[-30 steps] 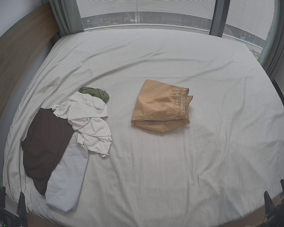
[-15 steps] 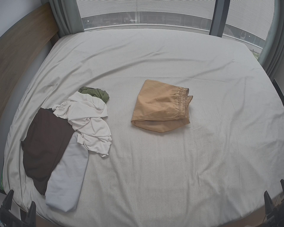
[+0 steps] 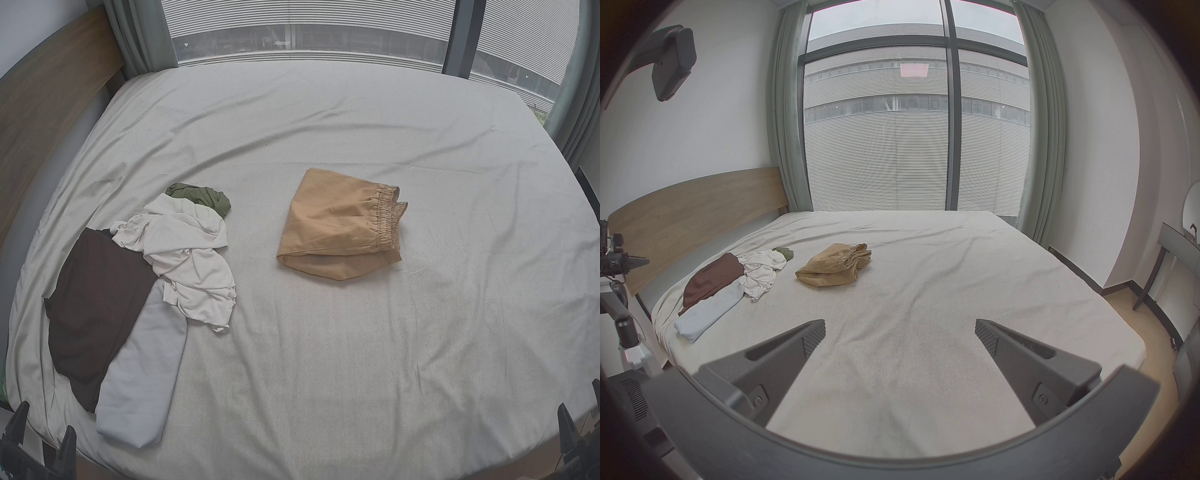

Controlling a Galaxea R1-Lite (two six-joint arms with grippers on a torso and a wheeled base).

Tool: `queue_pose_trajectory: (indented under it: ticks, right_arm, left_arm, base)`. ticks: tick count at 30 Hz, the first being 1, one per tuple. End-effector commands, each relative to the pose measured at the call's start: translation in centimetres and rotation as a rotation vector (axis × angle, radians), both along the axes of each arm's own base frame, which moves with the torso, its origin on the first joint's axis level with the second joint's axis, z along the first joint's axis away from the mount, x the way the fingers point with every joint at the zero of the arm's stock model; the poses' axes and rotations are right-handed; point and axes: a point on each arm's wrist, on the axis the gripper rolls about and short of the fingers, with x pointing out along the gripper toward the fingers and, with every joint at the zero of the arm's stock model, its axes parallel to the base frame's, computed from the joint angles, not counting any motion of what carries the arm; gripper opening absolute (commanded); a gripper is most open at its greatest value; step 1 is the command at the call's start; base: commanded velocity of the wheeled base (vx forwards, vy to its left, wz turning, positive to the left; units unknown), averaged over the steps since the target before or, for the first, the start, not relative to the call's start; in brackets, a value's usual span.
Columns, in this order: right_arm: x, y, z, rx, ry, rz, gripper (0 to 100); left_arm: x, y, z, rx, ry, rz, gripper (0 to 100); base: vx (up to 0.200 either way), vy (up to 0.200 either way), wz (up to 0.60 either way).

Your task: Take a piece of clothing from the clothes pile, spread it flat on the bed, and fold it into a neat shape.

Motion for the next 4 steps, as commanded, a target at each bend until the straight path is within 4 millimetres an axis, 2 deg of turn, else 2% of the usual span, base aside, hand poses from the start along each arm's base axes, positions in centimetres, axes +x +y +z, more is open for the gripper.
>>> queue_pose_trajectory:
  ticks: [1,4]
  right_arm:
    - [0.01,0.0,-0.53,0.0,0.001,0.0,100]
    - [0.0,0.0,-0.48,0.0,0.0,0.0,100]
  left_arm:
    - [0.01,0.0,-0.52,0.0,0.001,0.0,100]
    - [0.01,0.0,-0.52,0.0,0.001,0.0,100]
  base:
    - [0.0,0.0,0.0]
    - [0.0,0.0,0.0]
